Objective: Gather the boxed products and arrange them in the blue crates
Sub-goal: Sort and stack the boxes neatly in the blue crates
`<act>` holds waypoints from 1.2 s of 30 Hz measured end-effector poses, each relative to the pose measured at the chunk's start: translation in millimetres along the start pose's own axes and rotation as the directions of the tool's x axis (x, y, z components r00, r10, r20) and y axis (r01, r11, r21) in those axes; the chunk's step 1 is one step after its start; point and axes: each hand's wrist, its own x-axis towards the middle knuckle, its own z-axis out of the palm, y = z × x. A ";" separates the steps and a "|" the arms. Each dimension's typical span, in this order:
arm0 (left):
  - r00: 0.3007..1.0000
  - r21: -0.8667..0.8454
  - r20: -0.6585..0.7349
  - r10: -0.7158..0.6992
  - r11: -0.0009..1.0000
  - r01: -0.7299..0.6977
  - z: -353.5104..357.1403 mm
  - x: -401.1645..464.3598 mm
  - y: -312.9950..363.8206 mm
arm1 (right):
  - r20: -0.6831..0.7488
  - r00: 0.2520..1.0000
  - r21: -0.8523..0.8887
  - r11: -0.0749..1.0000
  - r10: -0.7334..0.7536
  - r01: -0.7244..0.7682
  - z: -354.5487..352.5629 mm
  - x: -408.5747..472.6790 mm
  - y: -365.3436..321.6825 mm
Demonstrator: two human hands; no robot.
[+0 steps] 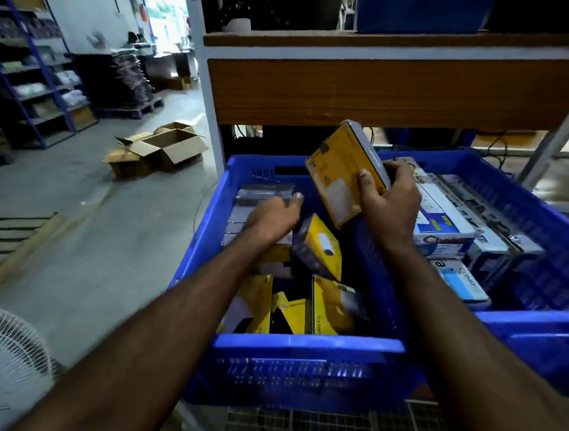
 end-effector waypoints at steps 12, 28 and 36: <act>0.534 0.696 0.667 -0.519 0.691 -0.198 -15.4 -15.2 -72.1 | 0.156 0.986 0.065 0.997 -0.054 0.045 17.1 -3.6 -3.6; 0.832 -0.051 0.555 -0.031 0.996 0.072 -35.5 -16.1 -0.6 | -0.010 0.999 0.133 0.991 -0.034 0.035 9.0 2.5 -18.7; 0.668 0.410 0.579 -0.468 0.875 0.258 -29.0 -14.9 -52.9 | 0.040 0.997 0.103 0.993 -0.062 0.058 14.3 -0.5 -10.8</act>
